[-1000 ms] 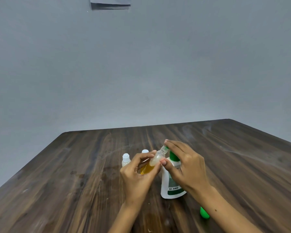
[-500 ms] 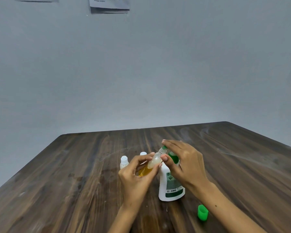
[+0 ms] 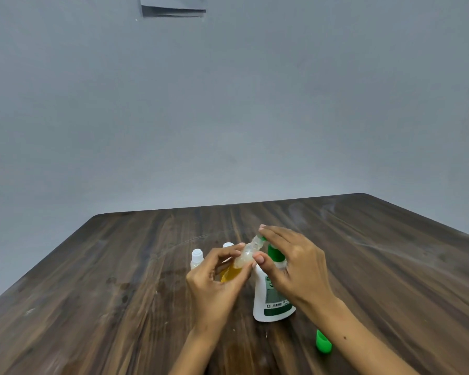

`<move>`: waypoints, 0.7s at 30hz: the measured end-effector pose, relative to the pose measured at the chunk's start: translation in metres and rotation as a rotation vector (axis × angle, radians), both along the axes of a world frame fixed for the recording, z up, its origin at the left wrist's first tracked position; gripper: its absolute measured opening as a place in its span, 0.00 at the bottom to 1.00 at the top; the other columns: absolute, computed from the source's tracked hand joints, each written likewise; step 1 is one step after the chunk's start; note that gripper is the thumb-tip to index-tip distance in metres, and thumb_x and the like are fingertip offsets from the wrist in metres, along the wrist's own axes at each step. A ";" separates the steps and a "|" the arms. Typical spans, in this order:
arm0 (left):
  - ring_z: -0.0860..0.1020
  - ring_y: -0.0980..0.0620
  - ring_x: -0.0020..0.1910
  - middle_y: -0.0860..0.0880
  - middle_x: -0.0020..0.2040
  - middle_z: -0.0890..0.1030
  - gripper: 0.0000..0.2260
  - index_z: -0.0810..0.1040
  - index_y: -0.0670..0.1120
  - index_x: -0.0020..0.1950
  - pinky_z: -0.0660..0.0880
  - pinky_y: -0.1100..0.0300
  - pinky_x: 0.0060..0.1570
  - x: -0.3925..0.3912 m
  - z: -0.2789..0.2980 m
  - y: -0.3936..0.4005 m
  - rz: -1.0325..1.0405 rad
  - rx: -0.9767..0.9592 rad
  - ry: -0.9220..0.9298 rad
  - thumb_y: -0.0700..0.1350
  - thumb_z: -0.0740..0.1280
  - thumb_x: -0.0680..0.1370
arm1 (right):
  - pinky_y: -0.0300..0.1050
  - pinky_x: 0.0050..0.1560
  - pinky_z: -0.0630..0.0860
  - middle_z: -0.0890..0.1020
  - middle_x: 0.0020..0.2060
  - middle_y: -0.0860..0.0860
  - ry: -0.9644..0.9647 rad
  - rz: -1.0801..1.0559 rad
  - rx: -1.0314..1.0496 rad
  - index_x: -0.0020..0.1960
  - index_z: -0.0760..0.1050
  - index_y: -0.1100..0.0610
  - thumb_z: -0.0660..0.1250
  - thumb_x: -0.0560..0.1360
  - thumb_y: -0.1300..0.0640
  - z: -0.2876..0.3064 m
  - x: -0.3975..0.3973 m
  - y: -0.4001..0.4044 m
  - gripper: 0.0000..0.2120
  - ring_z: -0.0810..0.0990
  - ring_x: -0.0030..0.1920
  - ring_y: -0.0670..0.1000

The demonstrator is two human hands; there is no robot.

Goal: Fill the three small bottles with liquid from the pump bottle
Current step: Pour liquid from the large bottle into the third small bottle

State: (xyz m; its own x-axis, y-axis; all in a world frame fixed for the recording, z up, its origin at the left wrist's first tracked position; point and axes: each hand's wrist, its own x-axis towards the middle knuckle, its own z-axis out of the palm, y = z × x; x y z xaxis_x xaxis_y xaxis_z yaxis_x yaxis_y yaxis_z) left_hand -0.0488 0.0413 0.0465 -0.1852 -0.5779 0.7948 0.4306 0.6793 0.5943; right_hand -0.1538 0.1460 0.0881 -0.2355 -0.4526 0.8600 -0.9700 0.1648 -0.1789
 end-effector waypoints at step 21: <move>0.84 0.57 0.47 0.55 0.47 0.85 0.11 0.83 0.41 0.45 0.81 0.62 0.47 -0.002 -0.001 -0.002 0.022 -0.051 -0.004 0.45 0.77 0.68 | 0.38 0.56 0.70 0.83 0.54 0.50 0.001 -0.010 0.039 0.56 0.82 0.57 0.48 0.75 0.29 0.008 0.003 0.000 0.38 0.81 0.54 0.48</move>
State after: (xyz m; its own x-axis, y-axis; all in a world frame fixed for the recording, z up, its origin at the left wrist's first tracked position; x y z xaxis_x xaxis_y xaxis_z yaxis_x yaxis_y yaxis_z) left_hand -0.0503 0.0394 0.0454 -0.1761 -0.5403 0.8228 0.4134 0.7180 0.5600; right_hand -0.1511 0.1464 0.0962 -0.2398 -0.4838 0.8417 -0.9683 0.1816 -0.1715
